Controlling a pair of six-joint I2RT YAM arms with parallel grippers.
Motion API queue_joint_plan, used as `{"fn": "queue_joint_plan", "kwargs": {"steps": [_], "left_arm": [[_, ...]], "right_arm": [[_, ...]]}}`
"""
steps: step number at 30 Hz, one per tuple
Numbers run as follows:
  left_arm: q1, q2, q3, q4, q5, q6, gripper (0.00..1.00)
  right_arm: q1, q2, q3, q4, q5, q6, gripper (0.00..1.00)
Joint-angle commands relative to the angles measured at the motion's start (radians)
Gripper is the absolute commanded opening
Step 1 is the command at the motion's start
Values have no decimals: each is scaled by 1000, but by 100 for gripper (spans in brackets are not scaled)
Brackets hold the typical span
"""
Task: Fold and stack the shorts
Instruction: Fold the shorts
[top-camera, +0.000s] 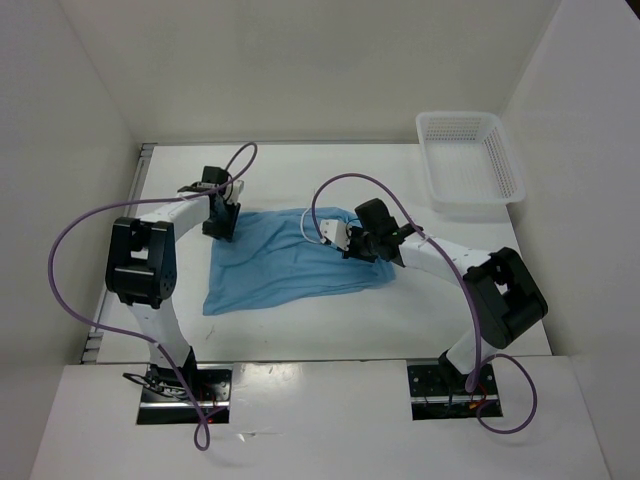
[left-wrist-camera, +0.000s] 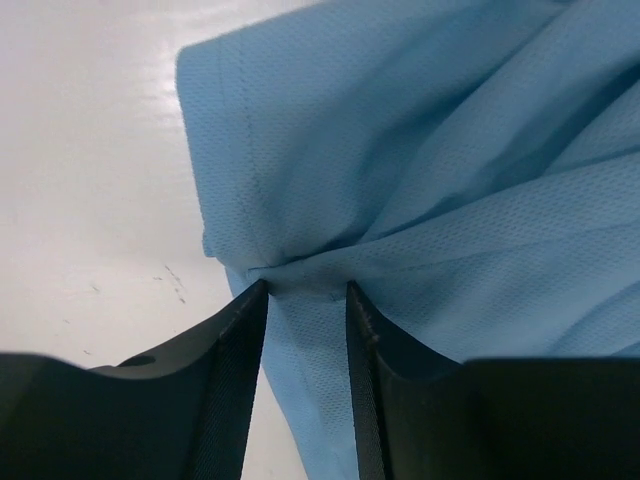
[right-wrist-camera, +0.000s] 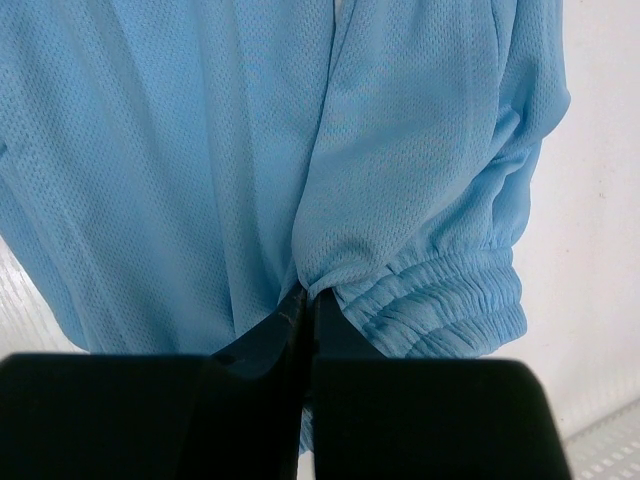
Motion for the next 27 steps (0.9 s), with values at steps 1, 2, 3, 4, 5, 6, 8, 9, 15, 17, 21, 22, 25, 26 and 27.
{"fn": "queue_joint_plan", "kwargs": {"steps": [1,2,3,4,5,6,8,9,15,17,21,22,25,26,27], "left_arm": [[6,-2,38,70,-42,3,45],[6,-2,38,70,-51,3,45],[6,-2,38,81,-51,3,45],[6,-2,38,81,-60,3,45],[6,-2,38,91,-60,3,45],[6,-2,38,92,-60,3,46],[6,-2,38,92,-60,3,46],[6,7,38,82,-60,3,47],[6,18,29,82,-60,3,37],[-3,27,29,82,-60,3,28],[-3,18,29,72,-49,3,5],[-3,18,38,63,-61,3,1],[-3,-4,48,62,-75,3,0],[-3,-17,57,62,-75,3,0],[-3,-31,69,62,-94,3,0]], "right_arm": [[0,-22,-4,-3,-1,-10,0],[0,-22,-4,-3,-1,-10,0],[0,-13,-4,-3,-1,-10,0],[0,-13,-4,-3,-1,-10,0],[0,-13,-4,-3,-1,-10,0],[0,-13,-4,-3,-1,-10,0],[0,-13,-4,-3,-1,-10,0],[0,-13,-4,-3,-1,-19,0],[0,-13,5,-3,-11,-19,0],[0,-13,5,-3,-11,-19,0],[0,-13,5,-3,-11,-19,0],[0,-13,-4,-3,-11,-19,0],[0,-13,-4,-3,-1,-19,0],[0,-13,-4,-3,-1,-19,0],[0,-13,-4,11,24,-19,0]]}}
